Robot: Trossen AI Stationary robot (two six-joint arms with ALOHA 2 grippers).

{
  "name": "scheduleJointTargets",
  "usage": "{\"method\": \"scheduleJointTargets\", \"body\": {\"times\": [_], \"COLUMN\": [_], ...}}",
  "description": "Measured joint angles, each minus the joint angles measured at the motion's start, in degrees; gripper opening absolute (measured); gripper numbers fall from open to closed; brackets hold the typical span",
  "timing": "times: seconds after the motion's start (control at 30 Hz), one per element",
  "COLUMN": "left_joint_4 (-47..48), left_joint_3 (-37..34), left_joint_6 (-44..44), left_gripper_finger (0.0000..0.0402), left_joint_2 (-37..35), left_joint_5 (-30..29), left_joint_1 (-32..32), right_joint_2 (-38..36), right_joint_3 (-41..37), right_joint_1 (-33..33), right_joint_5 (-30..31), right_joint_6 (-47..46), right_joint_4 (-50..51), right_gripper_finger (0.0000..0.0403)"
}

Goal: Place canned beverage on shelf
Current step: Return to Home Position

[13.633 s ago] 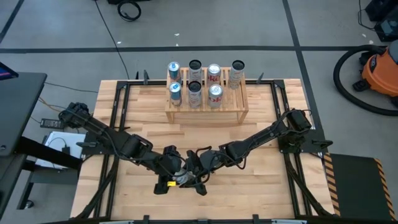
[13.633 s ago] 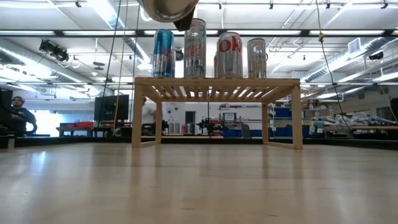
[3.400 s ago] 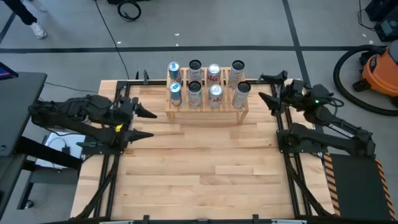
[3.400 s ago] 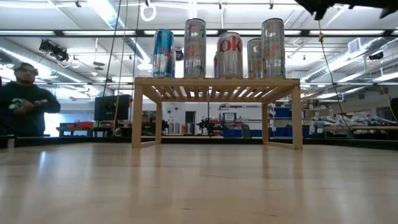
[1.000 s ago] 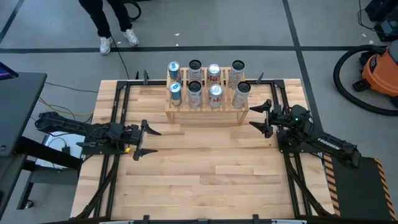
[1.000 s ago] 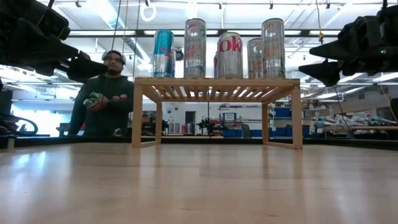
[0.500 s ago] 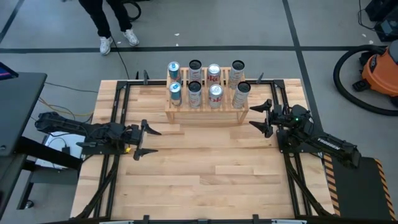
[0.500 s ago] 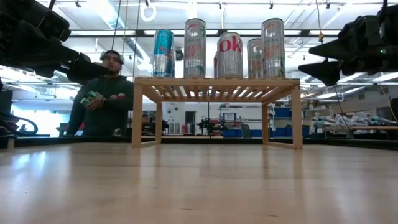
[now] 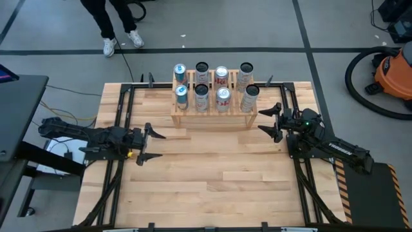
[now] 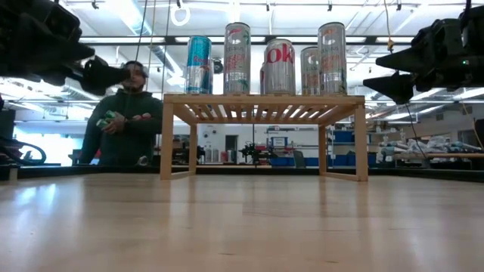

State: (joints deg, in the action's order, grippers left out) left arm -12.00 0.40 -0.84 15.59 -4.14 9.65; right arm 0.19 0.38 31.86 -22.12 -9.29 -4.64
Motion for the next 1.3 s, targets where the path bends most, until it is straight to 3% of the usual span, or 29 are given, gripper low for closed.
{"method": "scheduleJointTargets", "body": {"times": [0.4,0.67,1.03,1.3], "left_joint_4": [-0.1,0.5,7.6,8.3], "left_joint_3": [0.0,0.0,0.0,0.0], "left_joint_6": [0.0,0.0,0.0,0.0], "left_gripper_finger": [0.0369,0.0369,0.0369,0.0369], "left_joint_2": [-7.6,-8.7,-15.3,-15.4], "left_joint_5": [0.0,0.0,0.0,0.0], "left_joint_1": [0.0,0.0,0.0,0.0], "right_joint_2": [0.0,0.0,0.0,0.0], "right_joint_3": [0.0,0.0,0.0,0.0], "right_joint_1": [0.0,0.0,0.0,0.0], "right_joint_5": [0.0,0.0,0.0,0.0], "right_joint_6": [0.0,0.0,0.0,0.0], "right_joint_4": [0.0,0.0,0.0,0.0], "right_gripper_finger": [0.0376,0.0376,0.0376,0.0376]}}
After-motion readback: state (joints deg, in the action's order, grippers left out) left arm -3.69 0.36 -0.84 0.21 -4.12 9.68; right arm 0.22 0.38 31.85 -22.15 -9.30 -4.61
